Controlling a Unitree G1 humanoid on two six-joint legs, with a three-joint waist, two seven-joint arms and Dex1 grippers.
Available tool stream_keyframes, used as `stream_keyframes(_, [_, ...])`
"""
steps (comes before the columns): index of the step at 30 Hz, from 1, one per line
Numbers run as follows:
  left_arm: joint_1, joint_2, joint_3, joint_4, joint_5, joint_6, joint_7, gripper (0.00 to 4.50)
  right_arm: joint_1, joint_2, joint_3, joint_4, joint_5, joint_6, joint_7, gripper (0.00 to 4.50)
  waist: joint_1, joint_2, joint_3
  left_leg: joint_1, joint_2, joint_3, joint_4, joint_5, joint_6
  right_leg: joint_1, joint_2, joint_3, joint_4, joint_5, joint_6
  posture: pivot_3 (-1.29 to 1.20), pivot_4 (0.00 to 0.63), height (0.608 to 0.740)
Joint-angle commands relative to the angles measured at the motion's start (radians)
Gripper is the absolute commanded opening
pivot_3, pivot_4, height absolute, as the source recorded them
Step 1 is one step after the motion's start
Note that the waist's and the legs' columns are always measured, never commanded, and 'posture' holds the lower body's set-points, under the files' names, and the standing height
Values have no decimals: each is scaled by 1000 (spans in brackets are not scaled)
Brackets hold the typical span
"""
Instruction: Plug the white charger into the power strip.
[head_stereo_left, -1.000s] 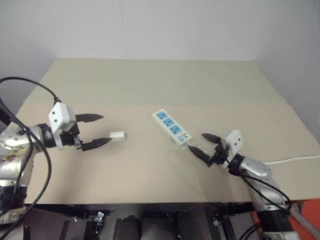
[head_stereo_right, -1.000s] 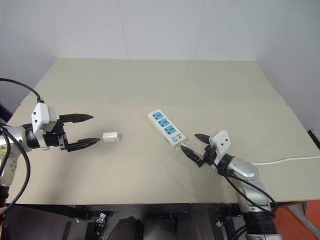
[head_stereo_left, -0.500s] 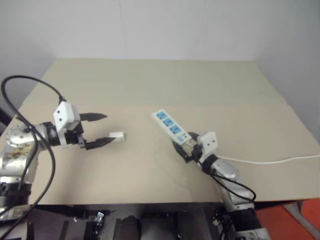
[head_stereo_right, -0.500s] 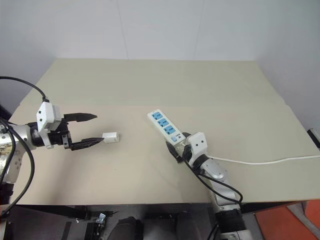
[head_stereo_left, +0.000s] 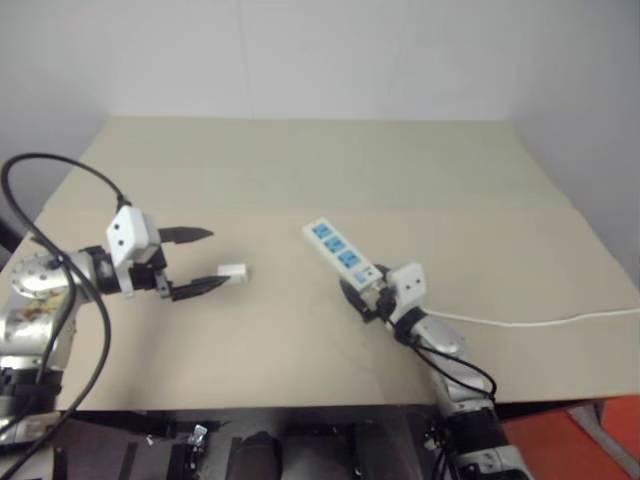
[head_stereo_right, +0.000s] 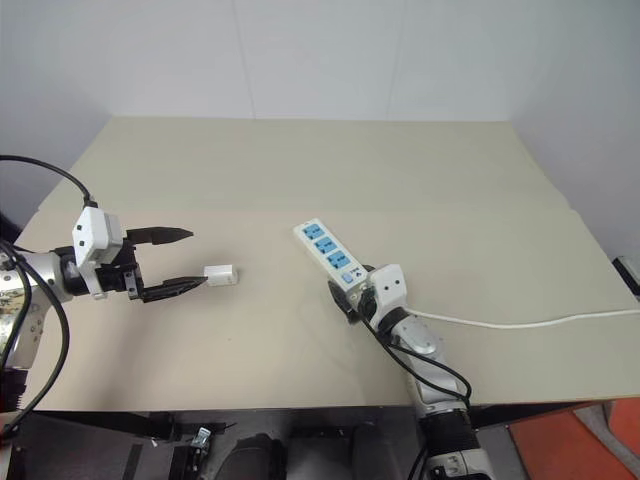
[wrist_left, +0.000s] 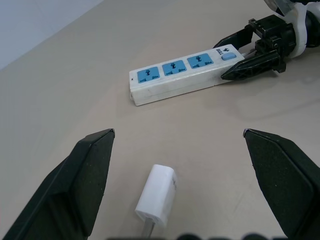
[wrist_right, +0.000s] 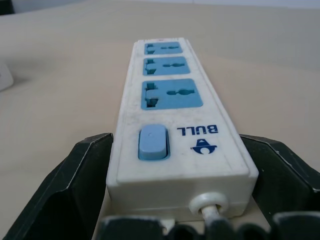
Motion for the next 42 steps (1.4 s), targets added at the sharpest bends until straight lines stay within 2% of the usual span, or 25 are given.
stream_keyframes(1, [4,7,29,-15,0,-25,2,4500,-19,13,-2,21,-1,-31,-15,4484,-2,0,0,0,0,0,0,0,0,0,0,0,0,0,0,0,150,740])
stream_keyframes(6, [4,10,27,-19,5,-25,3,4500,-17,-2,17,49,-21,-55,-1,3422,-1,0,0,1,0,0,0,0,0,1,0,0,0,0,0,0,150,740])
stream_keyframes(10, [1,14,28,-27,-2,-18,-14,4500,-16,-12,25,49,-37,-63,5,3427,-1,0,0,1,0,0,0,0,0,1,0,0,0,0,0,0,150,740])
stream_keyframes(13, [-26,9,29,-41,-11,-3,-4,4500,-13,-43,27,32,-11,-63,66,3427,1,0,0,1,0,0,0,0,0,1,0,0,0,0,0,0,150,740])
stream_keyframes(17, [-93,7,16,-31,3,8,19,4500,-16,-120,15,-6,96,-37,250,3427,4,0,0,0,0,0,0,0,0,1,0,0,0,0,0,0,150,740])
stream_keyframes(22, [-251,19,-66,27,48,66,4,4500,-32,-263,30,-15,210,3,546,3427,8,0,0,0,0,0,0,0,0,2,0,0,-1,0,0,0,150,740])
stream_keyframes(25, [-354,7,-157,50,214,19,103,4500,-41,-314,50,-12,242,3,678,3427,9,0,0,1,0,0,0,0,0,2,1,0,-1,0,0,0,150,740])
stream_keyframes(27, [-437,-15,-194,84,242,31,110,4500,-55,-324,63,-4,241,2,716,3427,7,-1,0,1,0,-1,0,0,0,2,1,0,-1,0,0,0,150,740])
stream_keyframes(30, [-538,-13,-279,122,272,78,14,4500,-71,-322,79,-15,256,43,766,3427,1,-1,0,0,0,-1,0,0,0,1,2,0,0,0,0,0,150,740])
stream_keyframes(31, [-586,-2,-344,138,318,146,-28,4500,-78,-321,88,-22,261,81,772,3427,1,-1,0,0,0,-1,0,0,0,1,2,0,0,0,0,0,150,740])
stream_keyframes(36, [-743,-27,-555,237,470,328,-137,4500,-122,-305,130,-8,227,192,733,3427,0,-1,0,0,0,-2,0,0,0,1,3,1,1,0,0,0,150,740])
stream_keyframes(39, [-811,-60,-711,346,611,301,-215,4500,-123,-296,148,-26,224,224,728,3427,2,-1,0,1,0,-2,0,0,0,1,5,1,1,-1,0,0,150,740])
stream_keyframes(42, [-842,-96,-783,439,692,214,-242,4500,-117,-293,155,-43,228,248,726,3427,-1,-1,0,0,0,-2,0,0,0,0,5,2,1,-1,0,0,150,740])
